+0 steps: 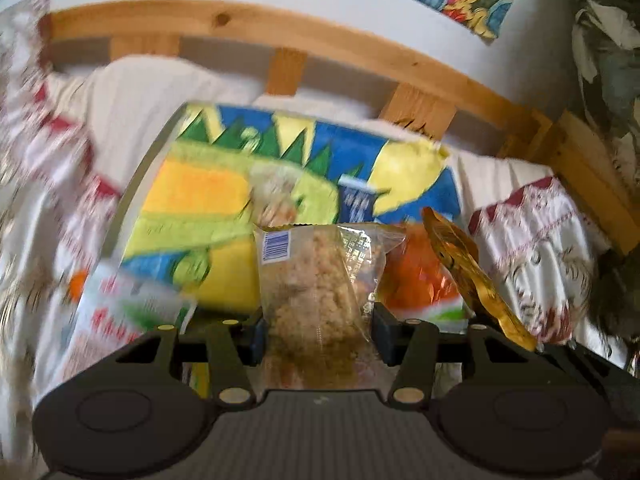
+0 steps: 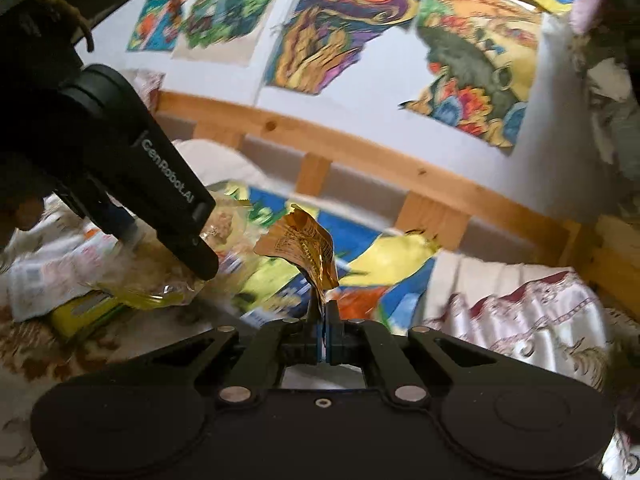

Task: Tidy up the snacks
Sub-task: 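Carry the clear bag with the left tool while the right tool carries the gold packet, then open the left tool over the tray while the right tool releases the gold packet there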

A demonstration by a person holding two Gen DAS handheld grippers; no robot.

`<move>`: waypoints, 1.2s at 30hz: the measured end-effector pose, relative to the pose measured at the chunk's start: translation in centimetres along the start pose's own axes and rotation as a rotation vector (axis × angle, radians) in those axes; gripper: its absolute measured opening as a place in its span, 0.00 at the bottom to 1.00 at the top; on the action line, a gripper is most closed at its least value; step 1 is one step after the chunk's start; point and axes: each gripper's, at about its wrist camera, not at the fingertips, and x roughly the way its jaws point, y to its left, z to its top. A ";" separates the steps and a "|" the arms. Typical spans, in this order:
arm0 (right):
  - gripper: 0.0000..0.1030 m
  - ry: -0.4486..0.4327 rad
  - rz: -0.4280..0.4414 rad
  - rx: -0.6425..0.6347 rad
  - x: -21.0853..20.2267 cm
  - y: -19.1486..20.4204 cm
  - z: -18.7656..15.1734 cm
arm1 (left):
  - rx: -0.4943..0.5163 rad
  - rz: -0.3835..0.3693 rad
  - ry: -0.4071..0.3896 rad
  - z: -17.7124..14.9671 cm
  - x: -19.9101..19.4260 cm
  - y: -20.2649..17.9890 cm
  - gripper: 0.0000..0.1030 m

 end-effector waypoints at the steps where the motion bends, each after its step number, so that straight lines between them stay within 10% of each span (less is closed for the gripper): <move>1: 0.00 -0.007 -0.010 0.002 0.4 -0.5 0.1 | 0.004 0.000 -0.007 0.8 0.4 -0.3 0.54; 14: 0.00 0.030 -0.149 0.001 7.9 -6.0 -0.2 | 0.036 0.062 -0.009 7.3 6.9 -3.3 0.54; 36: 0.07 0.130 -0.114 0.032 10.6 -6.8 -1.5 | 0.063 0.065 0.072 5.5 12.1 -4.5 0.54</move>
